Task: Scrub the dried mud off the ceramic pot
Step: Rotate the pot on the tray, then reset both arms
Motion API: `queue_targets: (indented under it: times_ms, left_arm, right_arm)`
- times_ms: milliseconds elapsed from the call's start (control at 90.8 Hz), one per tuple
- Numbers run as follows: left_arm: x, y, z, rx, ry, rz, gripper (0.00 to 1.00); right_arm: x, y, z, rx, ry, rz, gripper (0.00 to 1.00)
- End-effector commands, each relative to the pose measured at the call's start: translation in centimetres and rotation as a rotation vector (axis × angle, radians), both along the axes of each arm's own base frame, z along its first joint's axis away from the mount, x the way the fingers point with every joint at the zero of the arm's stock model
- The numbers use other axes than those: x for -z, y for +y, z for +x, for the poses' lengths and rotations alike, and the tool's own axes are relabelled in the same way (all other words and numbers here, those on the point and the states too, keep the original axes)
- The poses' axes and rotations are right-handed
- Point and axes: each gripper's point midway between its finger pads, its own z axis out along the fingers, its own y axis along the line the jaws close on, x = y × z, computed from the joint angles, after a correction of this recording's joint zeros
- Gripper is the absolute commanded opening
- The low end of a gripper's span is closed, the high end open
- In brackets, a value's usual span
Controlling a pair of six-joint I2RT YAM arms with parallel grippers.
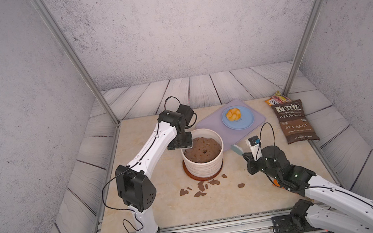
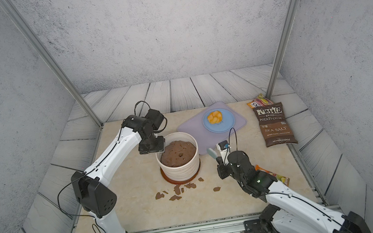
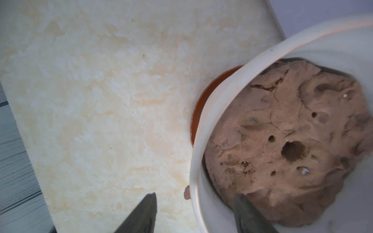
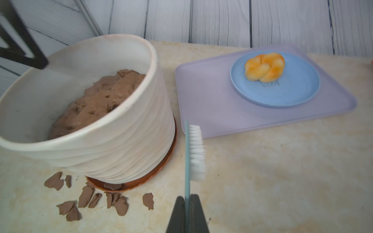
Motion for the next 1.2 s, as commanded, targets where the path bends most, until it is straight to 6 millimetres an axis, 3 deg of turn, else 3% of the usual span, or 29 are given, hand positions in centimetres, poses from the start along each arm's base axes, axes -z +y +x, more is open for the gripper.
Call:
queue_targets:
  times_ms: [0,88,198,363,539,947,1189]
  left_arm:
    - [-3.2,0.2,0.2,0.085,-0.140,-0.059,0.82]
    - [-3.4,1.0,0.8,0.119,-0.224,-0.071,0.93]
    - [-2.8,2.5,1.3,0.131,-0.262,-0.128,1.00]
    - [-2.4,5.1,1.9,0.132,-0.386,-0.195,0.98]
    - [0.2,7.3,2.2,0.033,-0.403,-0.327,0.98]
    - [6.8,7.6,1.2,-0.025,-0.328,-0.403,0.98]
    - [8.0,7.4,1.1,-0.026,-0.309,-0.416,0.98]
  right_arm:
    - [0.0,-0.5,1.4,0.167,0.023,0.181,0.00]
    - [1.0,-0.7,1.8,0.233,0.055,0.236,0.00]
    - [3.0,-0.3,1.7,0.276,0.128,0.317,0.00]
    - [6.1,0.1,1.1,0.331,0.234,0.443,0.01]
    - [7.9,0.8,1.1,0.357,0.300,0.527,0.06]
    - [10.3,1.6,0.4,0.377,0.391,0.620,0.18]
    - [11.4,0.8,-0.3,0.420,0.420,0.625,0.30]
